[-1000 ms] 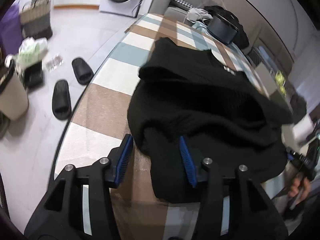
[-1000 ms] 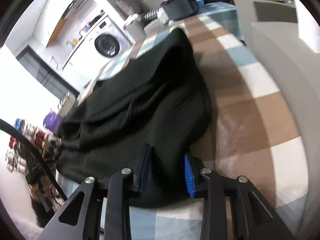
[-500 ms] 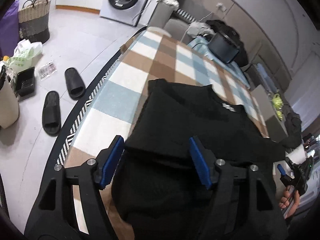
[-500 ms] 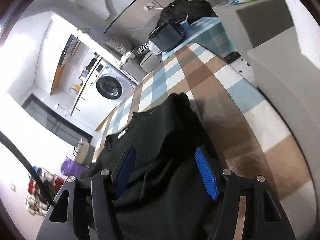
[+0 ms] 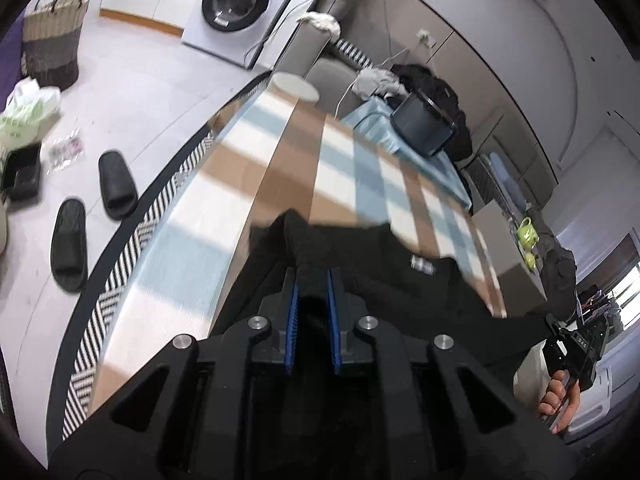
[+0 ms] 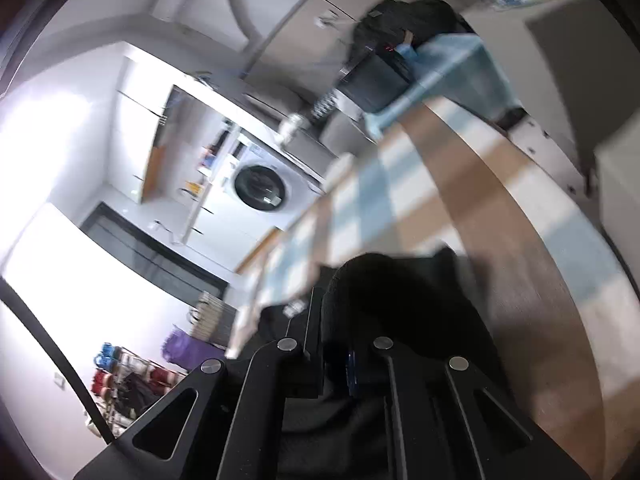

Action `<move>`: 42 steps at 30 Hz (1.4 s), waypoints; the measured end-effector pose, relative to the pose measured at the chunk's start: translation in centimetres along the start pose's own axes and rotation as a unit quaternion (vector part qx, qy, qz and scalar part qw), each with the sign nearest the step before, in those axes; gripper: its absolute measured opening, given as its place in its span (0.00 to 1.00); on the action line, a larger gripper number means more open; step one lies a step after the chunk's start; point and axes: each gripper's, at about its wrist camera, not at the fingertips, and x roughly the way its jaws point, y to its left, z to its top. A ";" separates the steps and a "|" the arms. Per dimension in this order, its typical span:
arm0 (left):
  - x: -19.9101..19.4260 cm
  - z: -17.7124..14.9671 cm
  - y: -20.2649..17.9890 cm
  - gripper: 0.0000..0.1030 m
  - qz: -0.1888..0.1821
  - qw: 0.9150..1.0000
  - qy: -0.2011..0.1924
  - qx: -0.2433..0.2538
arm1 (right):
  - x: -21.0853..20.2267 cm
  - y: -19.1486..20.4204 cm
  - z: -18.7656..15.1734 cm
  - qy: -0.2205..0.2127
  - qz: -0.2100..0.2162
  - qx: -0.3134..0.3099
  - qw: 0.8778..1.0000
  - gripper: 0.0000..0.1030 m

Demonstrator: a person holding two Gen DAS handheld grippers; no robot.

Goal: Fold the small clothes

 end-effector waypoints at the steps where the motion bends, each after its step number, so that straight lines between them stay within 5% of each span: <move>1: 0.3 1.0 -0.3 0.10 -0.001 1.000 -0.007 0.002 | 0.4 0.2 0.8 -0.005 0.002 0.002 1.000 0.08; 6: 3.4 5.6 0.6 0.13 -0.002 0.999 -0.023 -0.023 | 3.4 -2.5 3.9 -0.027 -0.069 0.061 0.995 0.12; 10: 5.5 7.7 3.1 0.45 0.048 0.997 -0.025 -0.059 | 5.1 -6.0 4.7 -0.015 -0.139 0.099 0.985 0.34; 17: 6.2 6.6 3.1 0.59 0.050 0.999 0.006 -0.011 | 5.2 -4.9 4.5 0.036 -0.183 -0.003 0.982 0.42; 24: 8.6 5.2 1.2 0.61 0.057 0.996 0.045 0.046 | 7.7 -4.2 3.7 0.080 -0.201 -0.061 0.974 0.59; 28: 9.0 4.9 1.1 0.61 0.067 0.995 0.047 0.054 | 10.4 -4.2 3.6 0.096 -0.217 -0.085 0.968 0.60; 31: 9.0 4.9 1.2 0.61 0.076 0.994 0.049 0.063 | 11.9 -4.0 3.8 0.093 -0.227 -0.104 0.964 0.52; 33: 9.2 4.9 1.4 0.61 0.080 0.993 0.051 0.064 | 12.4 -3.5 3.9 0.098 -0.226 -0.126 0.961 0.24; 35: 9.2 5.0 1.6 0.61 0.079 0.993 0.055 0.063 | 11.2 -2.5 4.3 0.075 -0.177 -0.145 0.971 0.05; 37: 9.4 5.1 1.7 0.62 0.082 0.993 0.057 0.066 | 8.0 -1.6 4.8 -0.001 -0.101 -0.149 0.984 0.05; 39: 9.8 5.2 1.6 0.62 0.080 0.993 0.060 0.069 | 6.0 -1.9 5.5 -0.046 -0.114 -0.127 0.984 0.05; 42: 11.0 5.4 1.3 0.62 0.072 0.992 0.070 0.074 | 6.6 -3.8 5.9 -0.025 -0.149 -0.089 0.985 0.05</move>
